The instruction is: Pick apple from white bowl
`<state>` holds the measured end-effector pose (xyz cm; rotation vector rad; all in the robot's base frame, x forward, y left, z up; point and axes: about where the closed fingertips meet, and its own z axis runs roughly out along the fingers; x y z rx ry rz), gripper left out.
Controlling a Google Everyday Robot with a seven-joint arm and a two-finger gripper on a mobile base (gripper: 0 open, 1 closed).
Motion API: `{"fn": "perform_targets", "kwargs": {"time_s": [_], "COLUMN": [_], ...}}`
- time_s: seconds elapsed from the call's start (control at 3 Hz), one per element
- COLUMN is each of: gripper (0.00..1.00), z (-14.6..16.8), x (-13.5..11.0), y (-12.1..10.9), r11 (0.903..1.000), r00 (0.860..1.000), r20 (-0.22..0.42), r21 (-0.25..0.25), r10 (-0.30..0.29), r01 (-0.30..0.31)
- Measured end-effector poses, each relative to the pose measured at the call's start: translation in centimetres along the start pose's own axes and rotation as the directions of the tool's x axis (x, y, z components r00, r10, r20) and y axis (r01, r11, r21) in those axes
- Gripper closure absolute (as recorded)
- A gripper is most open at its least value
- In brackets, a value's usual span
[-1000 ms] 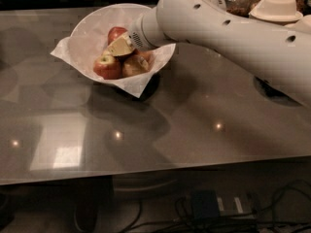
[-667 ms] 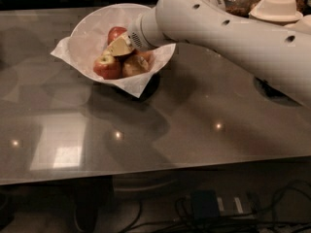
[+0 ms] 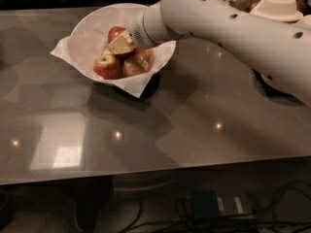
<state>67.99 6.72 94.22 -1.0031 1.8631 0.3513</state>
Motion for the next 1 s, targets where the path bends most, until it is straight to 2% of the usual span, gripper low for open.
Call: {"fn": "perform_targets", "kwargs": {"time_s": [0.33, 0.67, 1.0], "gripper": [1.00, 1.00, 1.00], "z": [-1.8, -3.9, -6.0], "x": [-1.3, -3.1, -5.2], "y": [0.2, 0.6, 1.3], "r11": [0.9947, 0.9741, 0.9430], "r00": [0.997, 0.986, 0.974], "r20": [0.033, 0.051, 0.066], "r21": [-0.073, -0.153, -0.244], "r10": [-0.070, -0.160, -0.216], "r01": [0.072, 0.166, 0.226]}}
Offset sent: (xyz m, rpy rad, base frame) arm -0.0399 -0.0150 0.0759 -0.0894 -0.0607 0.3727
